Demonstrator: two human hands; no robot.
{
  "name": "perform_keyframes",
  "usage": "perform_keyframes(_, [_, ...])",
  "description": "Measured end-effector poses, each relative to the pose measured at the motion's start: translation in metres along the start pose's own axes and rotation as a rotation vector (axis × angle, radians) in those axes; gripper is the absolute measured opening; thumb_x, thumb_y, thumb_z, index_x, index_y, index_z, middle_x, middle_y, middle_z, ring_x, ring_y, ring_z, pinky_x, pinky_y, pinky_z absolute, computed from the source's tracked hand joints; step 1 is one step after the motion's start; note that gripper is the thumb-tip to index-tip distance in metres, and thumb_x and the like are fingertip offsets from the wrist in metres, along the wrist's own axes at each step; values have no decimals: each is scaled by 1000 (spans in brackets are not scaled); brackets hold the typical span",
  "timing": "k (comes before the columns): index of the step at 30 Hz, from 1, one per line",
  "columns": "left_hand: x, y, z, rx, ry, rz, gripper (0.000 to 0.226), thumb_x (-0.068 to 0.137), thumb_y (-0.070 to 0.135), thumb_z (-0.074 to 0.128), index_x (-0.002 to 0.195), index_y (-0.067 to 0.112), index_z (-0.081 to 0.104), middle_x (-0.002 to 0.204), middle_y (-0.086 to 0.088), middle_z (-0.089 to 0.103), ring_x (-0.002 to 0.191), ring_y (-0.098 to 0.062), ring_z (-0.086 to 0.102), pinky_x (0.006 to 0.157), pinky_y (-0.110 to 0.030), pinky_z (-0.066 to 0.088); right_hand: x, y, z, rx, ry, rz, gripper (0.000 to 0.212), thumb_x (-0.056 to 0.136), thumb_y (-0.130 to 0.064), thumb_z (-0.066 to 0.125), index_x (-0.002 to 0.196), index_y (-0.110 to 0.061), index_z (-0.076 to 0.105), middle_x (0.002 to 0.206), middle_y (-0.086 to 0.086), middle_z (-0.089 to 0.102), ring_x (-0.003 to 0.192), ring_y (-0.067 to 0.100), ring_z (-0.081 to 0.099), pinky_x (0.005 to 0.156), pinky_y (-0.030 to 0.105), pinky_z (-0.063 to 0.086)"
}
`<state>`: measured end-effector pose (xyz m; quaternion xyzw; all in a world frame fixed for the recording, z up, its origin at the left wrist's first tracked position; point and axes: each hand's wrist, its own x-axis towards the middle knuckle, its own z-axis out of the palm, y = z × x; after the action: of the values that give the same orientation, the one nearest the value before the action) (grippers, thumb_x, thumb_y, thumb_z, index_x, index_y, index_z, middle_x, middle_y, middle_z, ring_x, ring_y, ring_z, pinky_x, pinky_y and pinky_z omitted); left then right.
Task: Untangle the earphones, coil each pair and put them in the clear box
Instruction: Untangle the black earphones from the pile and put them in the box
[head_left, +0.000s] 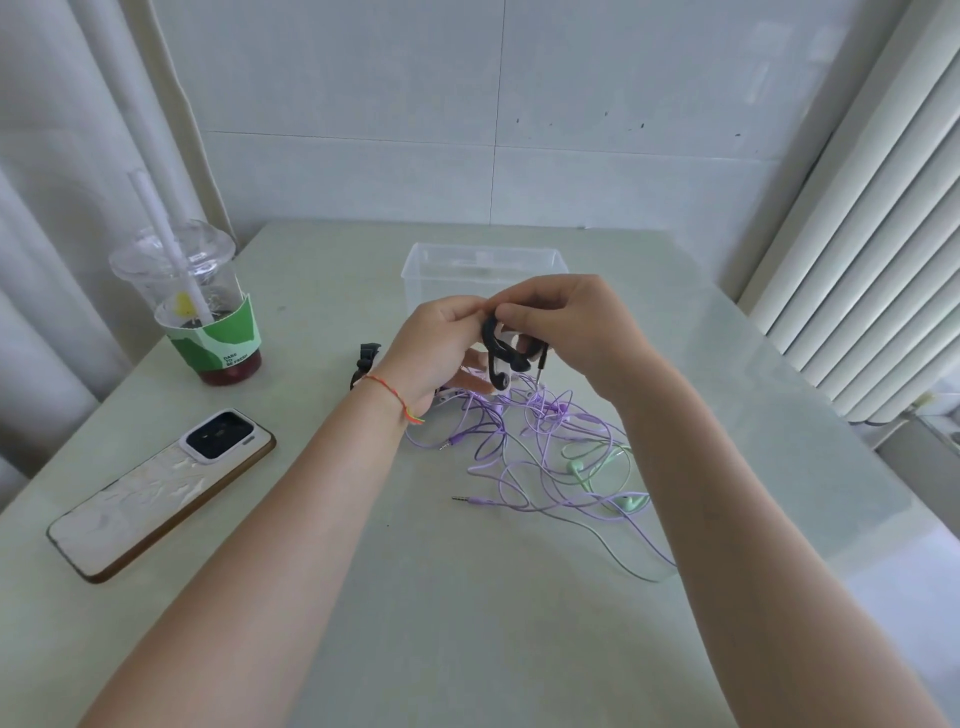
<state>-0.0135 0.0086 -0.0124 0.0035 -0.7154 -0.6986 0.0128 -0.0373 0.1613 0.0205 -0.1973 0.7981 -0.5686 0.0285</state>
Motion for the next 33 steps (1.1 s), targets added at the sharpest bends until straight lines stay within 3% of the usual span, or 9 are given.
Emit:
perform_keyframes(3, [-2, 2, 0, -16, -40, -15, 24, 103, 21, 47, 92, 20, 69, 84, -10, 68, 63, -32, 65, 46, -31, 55, 1, 2, 0, 65, -5, 13, 7, 84, -1, 70, 89, -6, 73, 74, 9, 69, 50, 14, 57, 58, 34, 53])
perform_keyframes(7, [-1, 4, -5, -46, -81, -30, 24, 103, 25, 48, 102, 11, 67, 93, -17, 62, 75, -40, 65, 53, -37, 58, 0, 3, -2, 81, -21, 33, 6, 83, -2, 72, 84, -7, 69, 73, 13, 67, 48, 16, 57, 52, 28, 50])
perform_keyframes(10, [1, 3, -9, -24, -77, -26, 26, 102, 22, 49, 108, 2, 65, 96, -19, 57, 69, -34, 60, 53, -34, 57, 1, 5, -5, 81, -51, 67, 6, 82, -4, 74, 81, -9, 71, 71, 9, 68, 52, 16, 58, 54, 28, 51])
perform_keyframes(15, [3, 2, -10, -40, -20, -38, 33, 101, 17, 51, 114, -12, 58, 90, -18, 57, 54, -23, 58, 50, -30, 55, 2, 7, -9, 152, -135, 87, 12, 90, -3, 63, 87, -10, 73, 90, 18, 69, 69, 19, 59, 67, 29, 55])
perform_keyframes(21, [3, 3, -9, -111, -20, -44, 17, 101, 16, 50, 97, 5, 62, 91, -16, 57, 62, -29, 57, 51, -31, 56, 1, 6, -8, 218, -135, 90, 19, 93, 0, 57, 90, -10, 73, 86, 12, 71, 74, 20, 61, 67, 26, 52])
perform_keyframes(25, [2, 6, -8, -180, -34, -31, 19, 102, 19, 50, 98, 6, 63, 90, -17, 63, 65, -33, 64, 54, -33, 57, 2, 7, -5, 224, -63, 62, 12, 90, -2, 63, 91, -5, 74, 85, 17, 70, 64, 18, 59, 58, 23, 48])
perform_keyframes(30, [0, 11, -4, -274, 25, -58, 22, 101, 16, 49, 86, 6, 61, 80, -17, 66, 58, -31, 67, 52, -34, 57, 3, 8, -3, 165, -25, 25, 18, 87, 0, 65, 84, -14, 76, 70, 3, 70, 60, 15, 59, 64, 25, 50])
perform_keyframes(33, [-1, 13, -6, -242, -78, -56, 35, 94, 37, 58, 93, 3, 64, 82, -16, 68, 68, -30, 68, 61, -35, 58, 3, 8, -4, 114, 4, 12, 18, 86, -2, 66, 83, -16, 77, 67, 1, 70, 59, 15, 59, 65, 27, 49])
